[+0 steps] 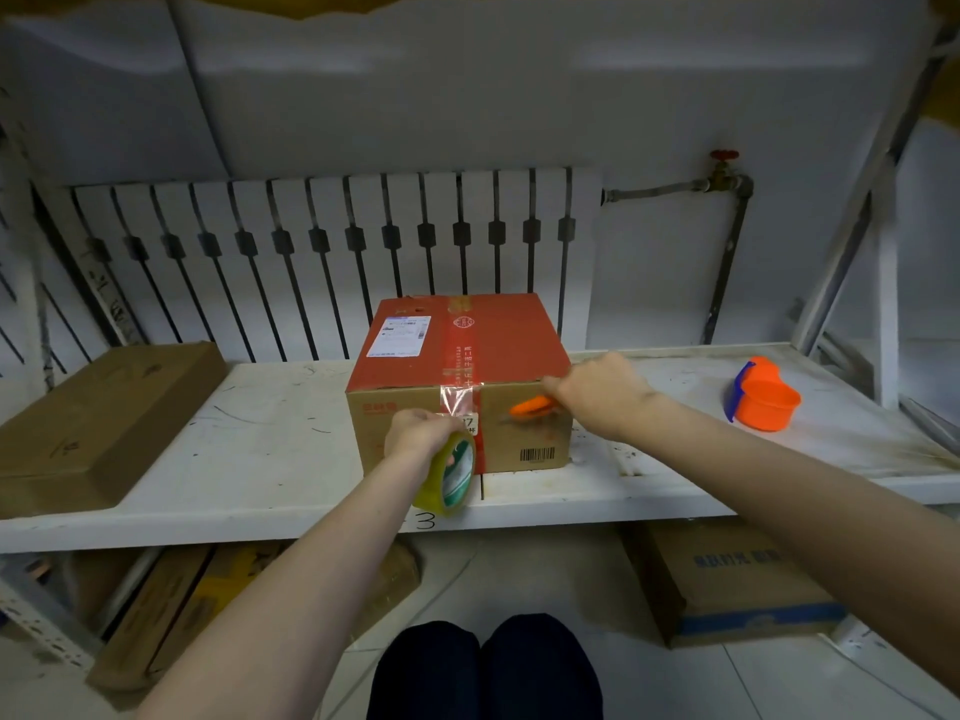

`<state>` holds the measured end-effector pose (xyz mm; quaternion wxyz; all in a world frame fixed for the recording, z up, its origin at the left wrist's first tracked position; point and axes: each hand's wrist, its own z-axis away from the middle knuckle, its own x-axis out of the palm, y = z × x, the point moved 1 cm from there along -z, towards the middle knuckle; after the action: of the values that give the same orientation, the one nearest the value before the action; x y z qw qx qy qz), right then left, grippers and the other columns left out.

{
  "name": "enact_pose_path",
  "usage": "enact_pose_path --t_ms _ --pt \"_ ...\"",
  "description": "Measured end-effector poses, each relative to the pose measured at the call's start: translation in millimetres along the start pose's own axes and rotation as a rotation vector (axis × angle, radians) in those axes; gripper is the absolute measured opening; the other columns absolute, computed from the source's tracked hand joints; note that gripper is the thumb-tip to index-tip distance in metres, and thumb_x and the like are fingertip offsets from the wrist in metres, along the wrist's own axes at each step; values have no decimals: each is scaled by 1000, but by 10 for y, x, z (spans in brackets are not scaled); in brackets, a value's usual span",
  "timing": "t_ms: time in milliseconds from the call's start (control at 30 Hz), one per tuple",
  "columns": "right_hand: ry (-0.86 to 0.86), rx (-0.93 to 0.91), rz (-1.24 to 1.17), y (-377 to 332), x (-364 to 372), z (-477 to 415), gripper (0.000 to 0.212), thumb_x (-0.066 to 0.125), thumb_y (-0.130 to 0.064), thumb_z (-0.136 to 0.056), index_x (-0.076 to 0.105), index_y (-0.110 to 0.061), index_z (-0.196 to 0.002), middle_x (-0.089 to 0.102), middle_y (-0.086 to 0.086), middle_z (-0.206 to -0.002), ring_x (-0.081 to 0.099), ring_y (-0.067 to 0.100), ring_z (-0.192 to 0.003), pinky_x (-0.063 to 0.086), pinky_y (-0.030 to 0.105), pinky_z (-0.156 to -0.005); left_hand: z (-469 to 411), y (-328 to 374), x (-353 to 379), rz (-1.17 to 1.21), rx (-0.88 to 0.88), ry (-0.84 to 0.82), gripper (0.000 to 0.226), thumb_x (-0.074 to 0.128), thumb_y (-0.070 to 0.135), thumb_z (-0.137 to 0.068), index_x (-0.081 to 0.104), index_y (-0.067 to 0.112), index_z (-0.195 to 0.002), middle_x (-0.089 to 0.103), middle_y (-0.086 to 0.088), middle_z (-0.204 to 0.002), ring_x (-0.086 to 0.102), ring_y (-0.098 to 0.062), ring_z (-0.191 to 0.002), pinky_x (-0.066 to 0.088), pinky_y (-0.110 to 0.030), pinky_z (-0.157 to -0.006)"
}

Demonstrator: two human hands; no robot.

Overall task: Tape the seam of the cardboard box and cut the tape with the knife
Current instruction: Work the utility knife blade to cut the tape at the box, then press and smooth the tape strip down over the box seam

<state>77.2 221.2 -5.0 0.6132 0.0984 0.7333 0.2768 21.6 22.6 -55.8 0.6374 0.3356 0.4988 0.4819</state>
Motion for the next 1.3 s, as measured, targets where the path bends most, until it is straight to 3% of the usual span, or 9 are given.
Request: enact_pose_path --t_ms 133,333,667,733,867,1033,1100,1200,1300 --pt "87 86 -125 188 95 167 28 31 -44 -99 45 -22 -107 49 -5 -74 53 15 -61 50 29 -55 -1 20 -33 -30 3 -3 22 77 28 -74 59 17 -81 59 -2 -80 55 -18 -66 45 -32 -65" --pt "295 395 -410 153 53 -8 25 29 -33 -98 44 -15 -107 53 1 -83 48 20 -62 36 29 -52 25 -36 -38 -75 42 13 19 74 29 -77 63 16 -86 59 1 -78 51 -13 -63 43 -29 -65" --pt "151 544 -494 -32 225 -690 23 52 -16 -90 50 -12 -113 55 13 -112 53 29 -103 43 40 -90 -11 -40 -315 -168 74 26 22 76 24 -74 67 10 -86 65 -2 -83 62 -21 -79 52 -37 -82" --pt "151 556 -540 -9 283 -761 19 53 -17 -90 52 -12 -109 56 11 -110 53 29 -101 44 40 -89 0 113 -384 -169 143 43 21 75 22 -75 66 10 -89 61 3 -79 57 -14 -74 48 -34 -76" --pt "218 526 -658 -56 319 -877 23 53 -26 -92 53 -13 -111 58 8 -109 56 26 -98 48 41 -87 27 460 -503 -176 271 61 15 75 23 -76 65 16 -84 58 7 -84 56 -20 -92 51 -35 -80" --pt "537 442 -784 -299 162 -761 16 50 -13 -91 60 -16 -101 63 0 -102 60 18 -91 53 36 -73 85 810 -503 -384 517 284 22 70 37 -79 63 27 -97 62 0 -119 59 -20 -97 54 -34 -77" --pt "492 464 -920 -449 123 -690 18 47 -8 -89 63 -17 -91 65 -2 -96 61 16 -82 55 38 -66 58 841 -467 -587 651 393 30 64 42 -83 61 29 -109 65 3 -116 61 -21 -99 49 -30 -72" --pt "390 544 -1081 -616 134 -612 21 48 -6 -87 65 -19 -85 68 -1 -94 63 18 -82 56 41 -68 -113 770 -400 -775 778 405 34 63 37 -86 56 26 -118 68 0 -113 62 -24 -105 41 -40 -94" --pt "317 632 -1174 -734 121 -577 18 50 -8 -88 64 -19 -86 67 -2 -93 62 18 -83 55 37 -69 -317 668 -372 -885 809 399 35 61 31 -88 54 25 -122 68 -2 -113 62 -25 -107 32 -42 -101"
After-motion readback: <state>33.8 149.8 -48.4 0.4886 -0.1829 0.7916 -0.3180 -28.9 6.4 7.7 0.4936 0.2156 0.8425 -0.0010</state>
